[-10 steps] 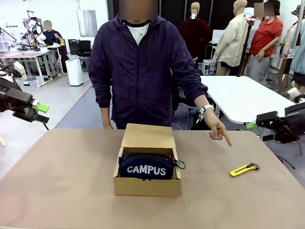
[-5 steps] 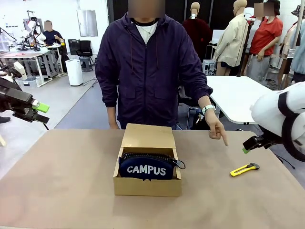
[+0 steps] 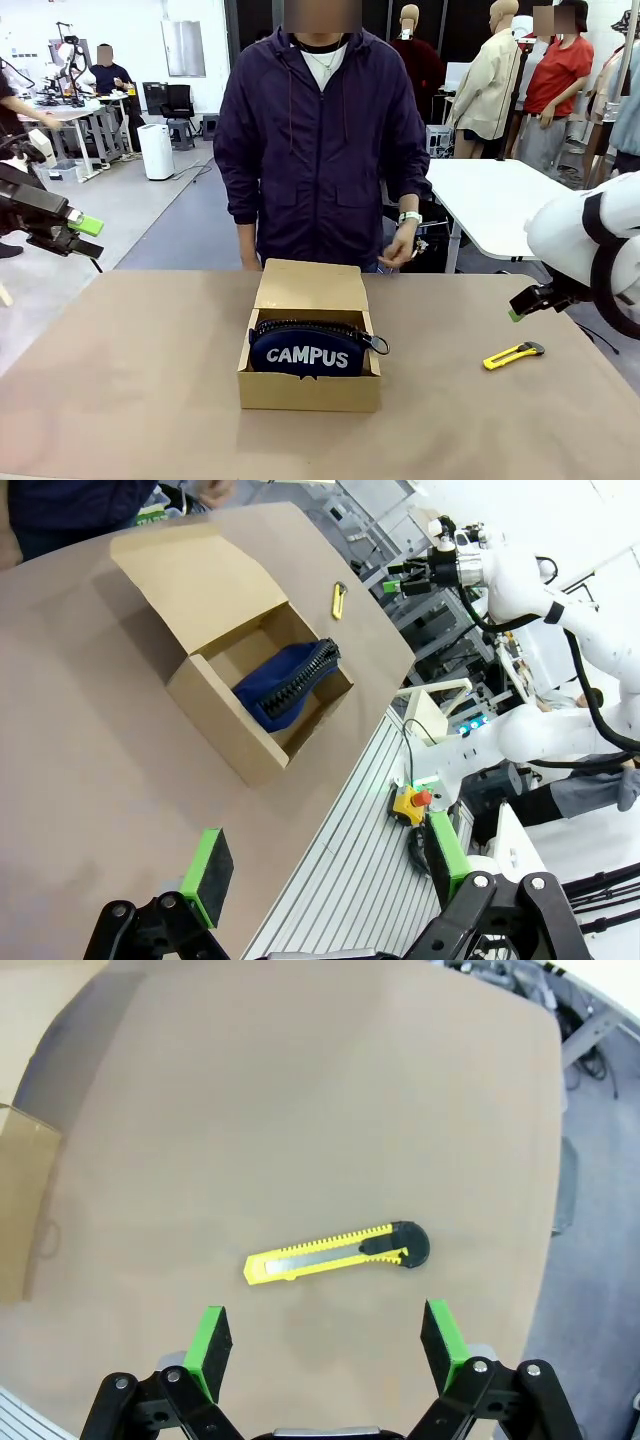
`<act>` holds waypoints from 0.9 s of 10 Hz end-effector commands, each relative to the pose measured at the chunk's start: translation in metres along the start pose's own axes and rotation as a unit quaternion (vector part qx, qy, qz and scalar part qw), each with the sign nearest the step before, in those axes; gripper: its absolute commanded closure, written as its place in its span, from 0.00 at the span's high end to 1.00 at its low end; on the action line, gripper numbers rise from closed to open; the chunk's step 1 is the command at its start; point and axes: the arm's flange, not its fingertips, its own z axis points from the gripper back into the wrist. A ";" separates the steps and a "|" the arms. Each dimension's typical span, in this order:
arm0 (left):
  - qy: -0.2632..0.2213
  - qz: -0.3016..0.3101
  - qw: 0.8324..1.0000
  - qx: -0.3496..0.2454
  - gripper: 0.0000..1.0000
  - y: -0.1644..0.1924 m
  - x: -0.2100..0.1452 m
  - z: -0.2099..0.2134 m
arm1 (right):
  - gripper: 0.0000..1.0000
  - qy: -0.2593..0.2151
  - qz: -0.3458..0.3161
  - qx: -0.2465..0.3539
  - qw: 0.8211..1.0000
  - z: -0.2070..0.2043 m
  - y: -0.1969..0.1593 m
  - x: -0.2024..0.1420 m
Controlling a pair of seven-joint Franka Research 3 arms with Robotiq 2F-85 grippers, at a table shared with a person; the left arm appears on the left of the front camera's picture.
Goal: Pack the items into the box.
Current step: Pick up the item indicated by the person and place it inside the Mailer Box.
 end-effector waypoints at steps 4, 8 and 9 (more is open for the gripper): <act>0.004 -0.003 1.000 -0.002 1.00 -0.002 -0.001 0.003 | 1.00 0.030 0.106 0.084 0.990 -0.019 -0.004 0.021; 0.004 -0.003 1.000 -0.002 1.00 -0.002 -0.001 0.003 | 1.00 0.028 0.391 0.083 0.916 -0.034 0.004 0.029; 0.004 -0.003 1.000 -0.002 1.00 -0.002 -0.001 0.003 | 1.00 0.058 0.469 0.121 0.873 -0.040 0.006 0.027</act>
